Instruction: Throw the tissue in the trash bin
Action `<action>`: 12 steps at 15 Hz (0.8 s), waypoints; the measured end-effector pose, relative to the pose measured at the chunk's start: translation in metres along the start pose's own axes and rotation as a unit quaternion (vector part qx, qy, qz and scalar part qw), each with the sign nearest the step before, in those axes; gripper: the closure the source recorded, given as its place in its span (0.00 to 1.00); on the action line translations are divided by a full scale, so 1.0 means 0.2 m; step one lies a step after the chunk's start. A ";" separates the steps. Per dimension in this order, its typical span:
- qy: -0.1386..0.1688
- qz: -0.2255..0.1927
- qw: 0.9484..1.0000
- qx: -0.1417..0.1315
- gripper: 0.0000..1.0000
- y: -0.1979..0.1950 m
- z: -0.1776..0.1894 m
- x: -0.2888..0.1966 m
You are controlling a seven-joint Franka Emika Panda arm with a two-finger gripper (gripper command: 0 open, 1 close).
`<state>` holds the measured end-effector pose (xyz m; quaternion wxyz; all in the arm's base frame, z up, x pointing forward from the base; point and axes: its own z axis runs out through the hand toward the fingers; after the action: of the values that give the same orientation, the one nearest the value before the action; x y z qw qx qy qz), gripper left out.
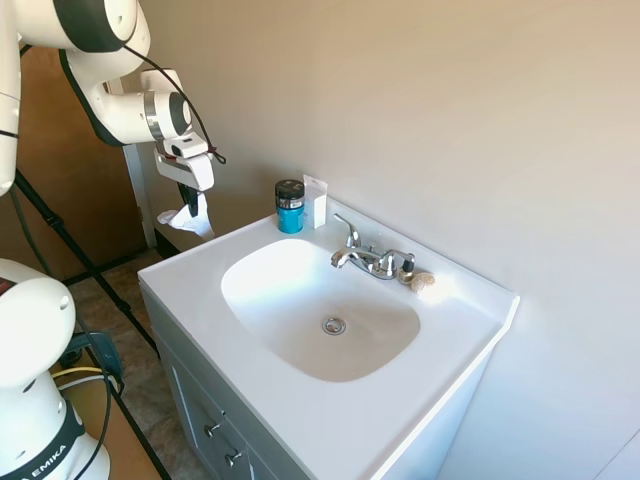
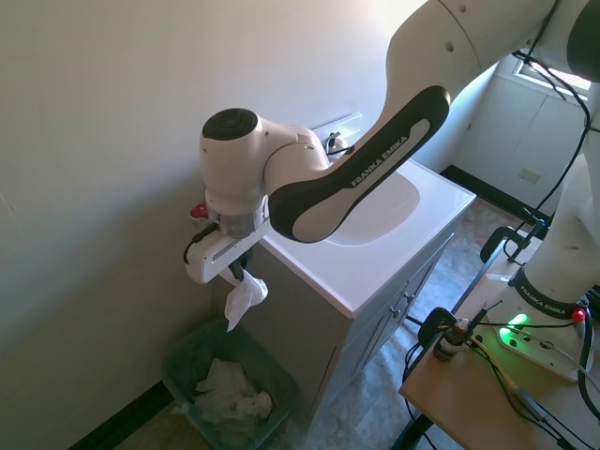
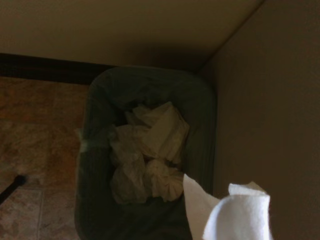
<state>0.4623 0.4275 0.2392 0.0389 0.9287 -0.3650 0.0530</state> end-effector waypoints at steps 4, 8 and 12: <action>0.000 0.002 1.000 -0.012 0.00 -0.01 0.04 0.01; -0.004 0.000 1.000 -0.015 0.00 -0.01 0.04 -0.01; -0.008 -0.003 1.000 -0.013 0.00 -0.01 0.03 -0.02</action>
<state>0.4616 0.4320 0.2330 0.0486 0.9294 -0.3635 0.0410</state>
